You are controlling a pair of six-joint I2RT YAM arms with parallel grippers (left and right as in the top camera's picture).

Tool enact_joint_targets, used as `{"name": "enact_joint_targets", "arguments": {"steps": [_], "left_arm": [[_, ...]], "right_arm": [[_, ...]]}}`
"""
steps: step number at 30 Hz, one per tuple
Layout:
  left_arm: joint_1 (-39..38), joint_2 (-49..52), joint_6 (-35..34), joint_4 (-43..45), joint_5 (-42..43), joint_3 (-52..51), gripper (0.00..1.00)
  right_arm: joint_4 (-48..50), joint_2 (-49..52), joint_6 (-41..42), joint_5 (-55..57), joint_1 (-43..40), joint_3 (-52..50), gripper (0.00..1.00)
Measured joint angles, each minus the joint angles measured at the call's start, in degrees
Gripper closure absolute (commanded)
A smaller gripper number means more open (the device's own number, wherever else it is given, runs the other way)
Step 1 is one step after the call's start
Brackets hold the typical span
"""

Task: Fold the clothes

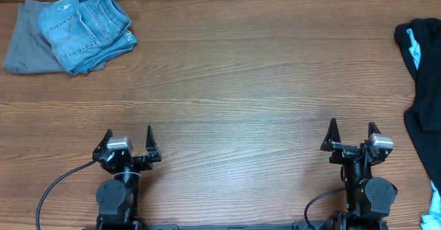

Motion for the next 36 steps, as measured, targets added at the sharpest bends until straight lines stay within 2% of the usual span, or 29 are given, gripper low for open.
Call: {"name": "enact_joint_targets", "arguments": {"steps": [3, 12, 15, 18, 20, 22, 25, 29, 33, 36], "left_arm": [[0.0, 0.0, 0.02, 0.0, 0.0, 0.0, 0.0], [0.0, 0.0, 0.0, 0.0, 0.02, 0.0, 0.0], [0.0, 0.0, 0.0, 0.0, 0.0, 0.0, 0.0], [0.0, 0.04, 0.02, 0.02, 0.02, 0.0, 0.0], [0.0, 0.09, 0.02, 0.0, 0.02, 0.0, 0.0], [0.0, 0.11, 0.02, 0.0, 0.02, 0.0, 0.0], [0.0, 0.13, 0.02, 0.0, 0.02, 0.0, 0.0], [0.0, 0.15, 0.02, -0.02, 0.04, 0.0, 0.0], [0.0, 0.15, 0.02, 0.02, 0.04, 0.0, 0.0], [0.0, 0.17, 0.02, -0.02, 0.07, 0.0, 0.0]], "right_arm": [[1.66, 0.0, 1.31, -2.1, 0.0, 0.0, 0.0], [1.9, 0.0, 20.81, -29.24, 0.0, 0.0, 0.0], [2.01, 0.11, 26.25, -34.88, -0.02, 0.0, 0.0], [8.81, 0.24, 31.93, -39.15, -0.02, 0.0, 0.0], [18.56, 0.39, 34.03, -41.44, 0.0, 0.11, 0.0], [20.59, 0.26, 35.17, -42.03, -0.02, 1.31, 0.0], [15.82, 0.81, 35.12, -40.83, -0.59, 5.73, 0.0], [6.12, 6.67, 30.42, -37.77, -1.99, 16.39, 0.0], [-5.31, 19.41, 23.56, -33.18, -3.78, 31.01, 0.0], [-14.56, 32.76, 17.7, -28.26, -5.03, 43.3, 0.0]]}}
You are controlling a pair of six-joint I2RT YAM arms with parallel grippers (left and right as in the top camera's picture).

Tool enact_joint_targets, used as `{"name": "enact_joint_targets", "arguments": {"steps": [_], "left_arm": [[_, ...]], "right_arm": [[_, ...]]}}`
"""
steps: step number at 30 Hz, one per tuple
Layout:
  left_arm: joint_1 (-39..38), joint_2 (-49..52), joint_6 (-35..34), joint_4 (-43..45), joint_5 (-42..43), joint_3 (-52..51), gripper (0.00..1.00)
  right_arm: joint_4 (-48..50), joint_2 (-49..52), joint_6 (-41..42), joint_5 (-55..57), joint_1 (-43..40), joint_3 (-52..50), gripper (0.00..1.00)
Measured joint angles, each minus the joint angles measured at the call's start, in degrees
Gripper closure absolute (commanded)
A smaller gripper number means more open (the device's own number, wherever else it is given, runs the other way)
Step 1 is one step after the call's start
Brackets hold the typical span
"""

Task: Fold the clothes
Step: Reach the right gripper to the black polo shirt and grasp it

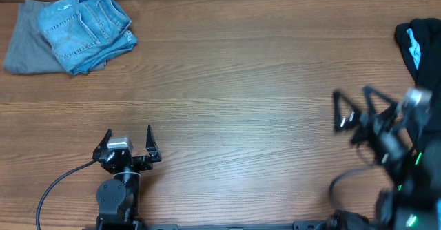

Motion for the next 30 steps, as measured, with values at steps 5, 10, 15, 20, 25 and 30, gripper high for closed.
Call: {"name": "enact_joint_targets", "arguments": {"steps": [5, 10, 15, 20, 25, 30], "left_arm": [[0.0, 0.09, 0.0, -0.02, 0.17, 0.0, 0.0], [0.0, 0.09, 0.02, 0.0, 0.17, 0.0, 0.0], [0.0, 0.09, 0.0, 0.0, 0.17, 0.0, 0.0], [0.0, 0.09, 0.0, 0.0, 0.17, 0.0, 0.0], [0.0, 0.09, 0.0, 0.0, 0.17, 0.0, 0.0], [0.0, 0.09, 0.0, 0.0, 0.17, 0.0, 0.0]], "right_arm": [[-17.84, 24.61, -7.43, 9.86, -5.14, 20.0, 0.0], [-30.42, 46.6, -10.12, 17.9, -12.68, 35.67, 0.0], [-34.67, 59.54, -10.95, 21.33, -18.97, 39.41, 0.0], [-32.17, 66.2, -11.3, 23.43, -24.02, 39.89, 0.0], [-31.28, 70.97, -9.18, 27.91, -28.26, 40.13, 0.0], [-28.72, 72.19, -7.87, 29.2, -30.42, 40.13, 0.0]]}}
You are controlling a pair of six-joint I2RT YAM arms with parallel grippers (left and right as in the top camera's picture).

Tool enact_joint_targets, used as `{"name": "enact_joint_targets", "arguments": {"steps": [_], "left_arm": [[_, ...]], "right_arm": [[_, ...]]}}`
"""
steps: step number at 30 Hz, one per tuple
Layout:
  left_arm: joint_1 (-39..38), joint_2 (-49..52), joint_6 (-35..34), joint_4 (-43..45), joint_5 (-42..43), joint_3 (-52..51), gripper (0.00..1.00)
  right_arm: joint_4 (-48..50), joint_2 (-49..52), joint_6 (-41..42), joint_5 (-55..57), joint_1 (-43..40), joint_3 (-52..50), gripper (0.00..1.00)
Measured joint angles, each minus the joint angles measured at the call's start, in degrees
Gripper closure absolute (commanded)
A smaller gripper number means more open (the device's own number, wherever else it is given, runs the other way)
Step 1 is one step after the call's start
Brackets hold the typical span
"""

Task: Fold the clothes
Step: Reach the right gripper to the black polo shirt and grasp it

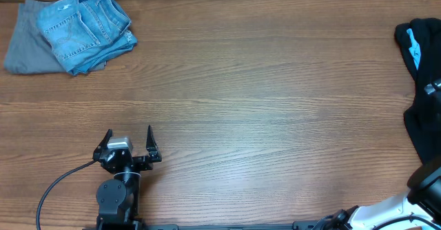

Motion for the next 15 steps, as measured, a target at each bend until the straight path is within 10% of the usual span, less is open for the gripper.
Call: {"name": "enact_joint_targets", "arguments": {"steps": [15], "left_arm": [[0.0, 0.0, 0.0, 0.0, 0.0, 0.0, 0.0]], "right_arm": [[-0.46, 5.09, 5.18, 9.6, -0.33, 0.0, 0.0]]}}
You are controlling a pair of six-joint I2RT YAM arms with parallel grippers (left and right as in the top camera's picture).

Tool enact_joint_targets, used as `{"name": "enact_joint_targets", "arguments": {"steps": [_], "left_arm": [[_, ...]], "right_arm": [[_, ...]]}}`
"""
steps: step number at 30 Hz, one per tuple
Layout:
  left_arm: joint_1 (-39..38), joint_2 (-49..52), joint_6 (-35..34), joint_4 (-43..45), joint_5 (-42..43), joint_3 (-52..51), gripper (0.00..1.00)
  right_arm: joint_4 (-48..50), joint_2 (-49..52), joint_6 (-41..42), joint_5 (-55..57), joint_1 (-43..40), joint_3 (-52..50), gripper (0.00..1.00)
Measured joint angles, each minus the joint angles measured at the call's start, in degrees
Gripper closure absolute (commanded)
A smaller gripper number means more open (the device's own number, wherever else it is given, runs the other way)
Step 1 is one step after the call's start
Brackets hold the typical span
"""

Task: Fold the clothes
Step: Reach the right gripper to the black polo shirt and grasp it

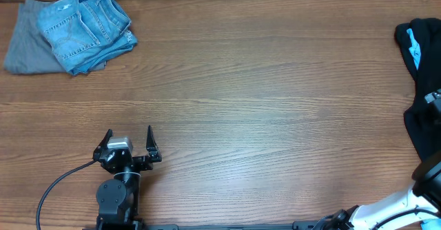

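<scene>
A heap of black clothes with a cyan patch lies at the table's right edge. My left gripper rests open near the front left, nothing between its fingers. Of my right arm only the white base link at the bottom right shows. A small grey piece of its wrist shows at the right edge over the black clothes. Its fingers are out of frame.
Folded blue jeans lie on a folded grey garment at the back left corner. The wooden table stretches between the two piles. A black cable runs from the left arm's base.
The grey piece of the right wrist at the right edge sits slightly lower in the frame, and the arm's base link has shifted a little. The left arm and the clothes are unchanged.
Both grippers first stood open at the table's front, left and right. Then the right arm was raised and turned toward the black clothes. After that it was at the right edge, mostly out of frame, and it remains there. The left arm never moved.
</scene>
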Motion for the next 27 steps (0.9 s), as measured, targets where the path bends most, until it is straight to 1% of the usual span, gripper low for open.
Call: {"name": "enact_joint_targets", "arguments": {"steps": [2, 4, 6, 10, 12, 16, 17, 21, 23, 25, 26, 27], "left_arm": [[0.0, 0.0, 0.0, 0.0, 0.0, 0.0, 0.0], [0.0, 0.0, 0.0, 0.0, 0.0, 0.0, 0.0], [0.0, 0.0, 0.0, 0.0, 0.0, 0.0, 0.0], [0.0, 0.0, 0.0, 0.0, 0.0, 0.0, 0.0], [0.0, 0.0, 0.0, 0.0, 0.0, 0.0, 0.0], [0.0, 0.0, 0.0, 0.0, 0.0, 0.0, 0.0], [0.0, 0.0, 0.0, 0.0, 0.0, 0.0, 0.0], [0.0, 0.0, 0.0, 0.0, 0.0, 0.0, 0.0], [0.0, 0.0, 0.0, 0.0, 0.0, 0.0, 0.0], [0.0, 0.0, 0.0, 0.0, 0.0, 0.0, 0.0], [0.0, 0.0, 0.0, 0.0, 0.0, 0.0, 0.0], [0.0, 0.0, 0.0, 0.02, 0.0, 0.0, 0.0]], "right_arm": [[-0.11, 0.66, 0.15, 0.02, -0.02, 0.0, 0.0], [-0.15, 0.87, 0.17, 0.07, -0.02, 0.0, 0.08], [-0.13, 0.96, 0.46, 0.09, -0.02, 0.0, 0.09], [-0.44, 1.62, 0.44, 0.24, 0.0, 0.0, 0.09], [-0.46, 2.45, 0.44, 0.26, -0.02, 0.0, 0.13], [-0.55, 4.26, 0.46, 0.37, -0.02, 0.0, 0.14], [-0.52, 4.48, 0.5, 0.44, 0.0, 0.0, 0.17], [-0.13, 4.66, 0.76, 0.46, 0.0, 0.0, 0.31], [0.28, 4.66, 0.74, 0.5, -0.02, 0.0, 0.43], [0.61, 4.66, 0.7, 0.5, 0.0, 0.0, 0.53], [0.7, 4.66, 0.81, 0.5, 0.0, 0.0, 0.58], [0.7, 4.66, 0.72, 0.5, -0.02, 0.0, 0.59]]}}
